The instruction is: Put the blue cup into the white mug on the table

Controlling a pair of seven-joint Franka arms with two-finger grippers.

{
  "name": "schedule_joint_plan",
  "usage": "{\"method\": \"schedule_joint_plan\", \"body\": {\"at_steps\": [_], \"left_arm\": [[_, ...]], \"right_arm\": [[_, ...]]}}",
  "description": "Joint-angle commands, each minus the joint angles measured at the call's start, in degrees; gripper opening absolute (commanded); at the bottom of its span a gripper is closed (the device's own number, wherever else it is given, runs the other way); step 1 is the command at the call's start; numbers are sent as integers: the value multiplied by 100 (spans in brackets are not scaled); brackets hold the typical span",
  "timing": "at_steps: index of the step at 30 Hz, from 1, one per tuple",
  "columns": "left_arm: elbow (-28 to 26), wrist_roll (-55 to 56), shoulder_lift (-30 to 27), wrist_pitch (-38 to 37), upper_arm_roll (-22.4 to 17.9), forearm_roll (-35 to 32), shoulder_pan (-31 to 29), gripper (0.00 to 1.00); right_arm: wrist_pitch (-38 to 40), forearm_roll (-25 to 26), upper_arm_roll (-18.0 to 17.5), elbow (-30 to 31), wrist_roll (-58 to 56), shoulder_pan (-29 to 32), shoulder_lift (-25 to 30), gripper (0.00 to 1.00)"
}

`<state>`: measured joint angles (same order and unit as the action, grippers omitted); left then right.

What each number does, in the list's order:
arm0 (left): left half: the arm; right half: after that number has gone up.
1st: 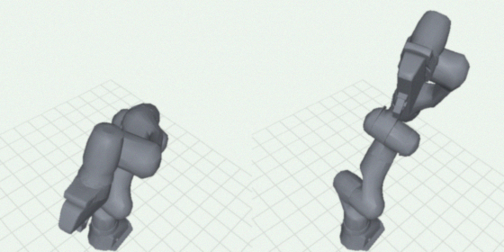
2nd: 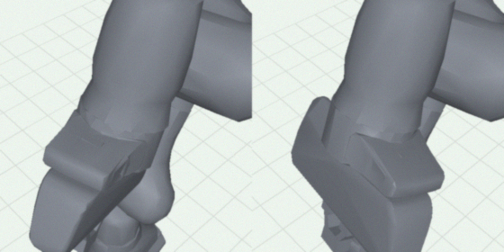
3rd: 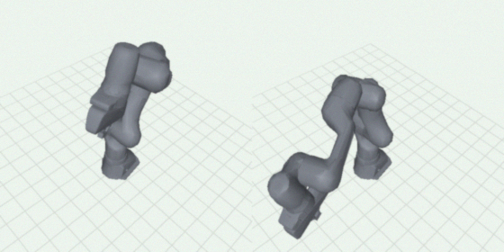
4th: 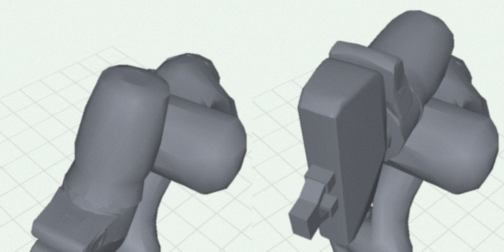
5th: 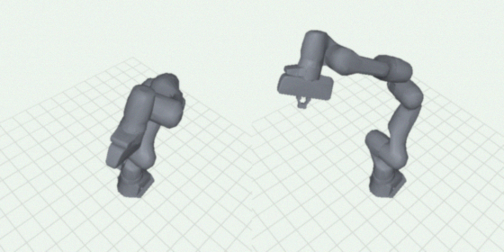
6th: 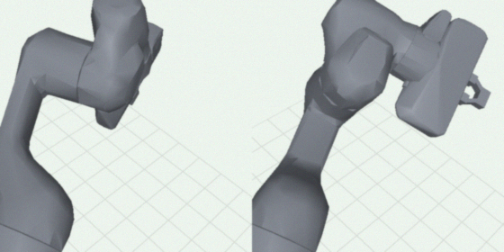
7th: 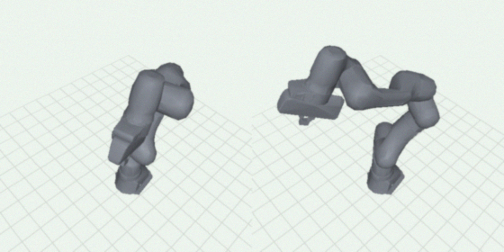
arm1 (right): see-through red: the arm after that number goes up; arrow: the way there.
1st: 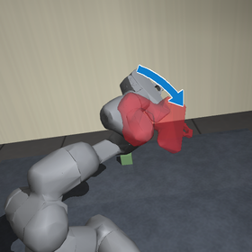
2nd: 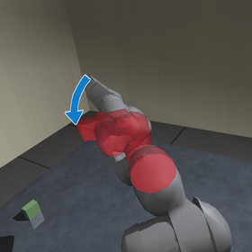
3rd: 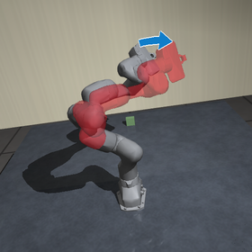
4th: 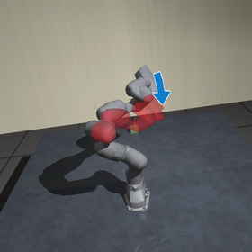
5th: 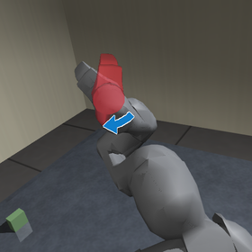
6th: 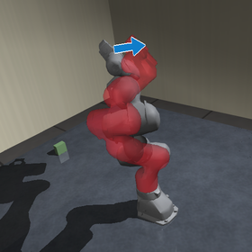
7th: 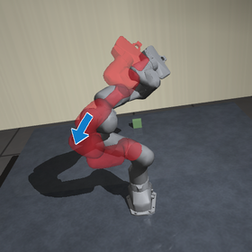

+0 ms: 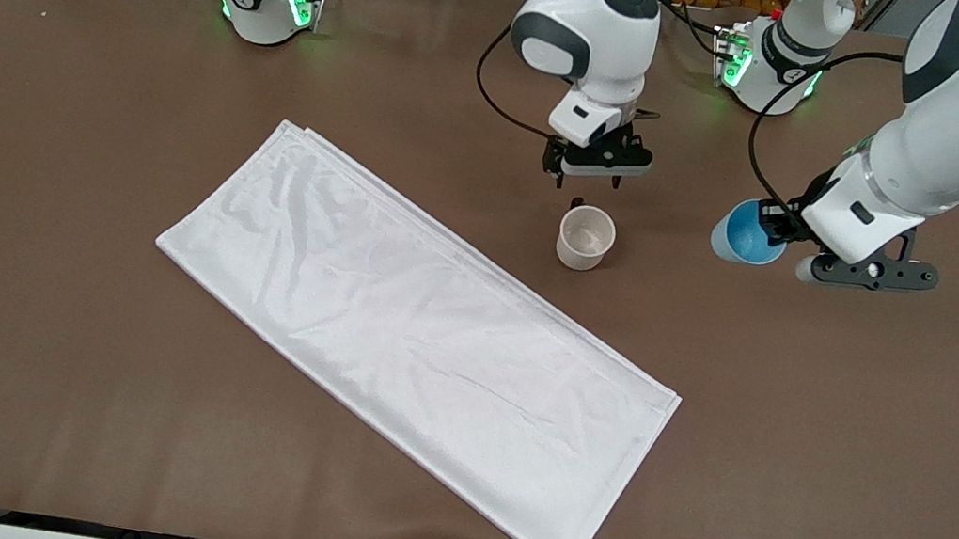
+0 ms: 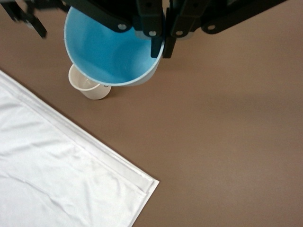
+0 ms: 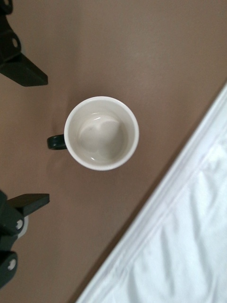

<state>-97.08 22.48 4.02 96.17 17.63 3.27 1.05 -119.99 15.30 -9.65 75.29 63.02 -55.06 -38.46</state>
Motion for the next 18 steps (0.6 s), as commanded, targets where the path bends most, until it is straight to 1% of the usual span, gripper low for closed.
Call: {"method": "schedule_joint_plan", "body": {"at_steps": [1,5,7,13,16,18], "left_arm": [[-425,730,11,673,56,-160,263,0],[-715,1056,11,1017,82,-238,457,0],[-803,1257,28,1131,100,-335,597,0],[-1234,1917,98,1676,126,-371,1010,0],[-1410,2102,142,1791,126,-380,1195,0],[-1472,2233,195,1800,126,-502,1318,0]], "right_arm": [[818,-510,-90,206,-579,382,821,100],[1424,-914,-55,215,-1194,645,1331,100],[1723,-1037,-37,215,-1440,794,1551,100],[2286,-1152,-37,215,-1941,1286,2122,100],[2506,-1240,-37,215,-2249,1550,2368,100],[2621,-1389,-29,215,-2469,1761,2527,100]]}}
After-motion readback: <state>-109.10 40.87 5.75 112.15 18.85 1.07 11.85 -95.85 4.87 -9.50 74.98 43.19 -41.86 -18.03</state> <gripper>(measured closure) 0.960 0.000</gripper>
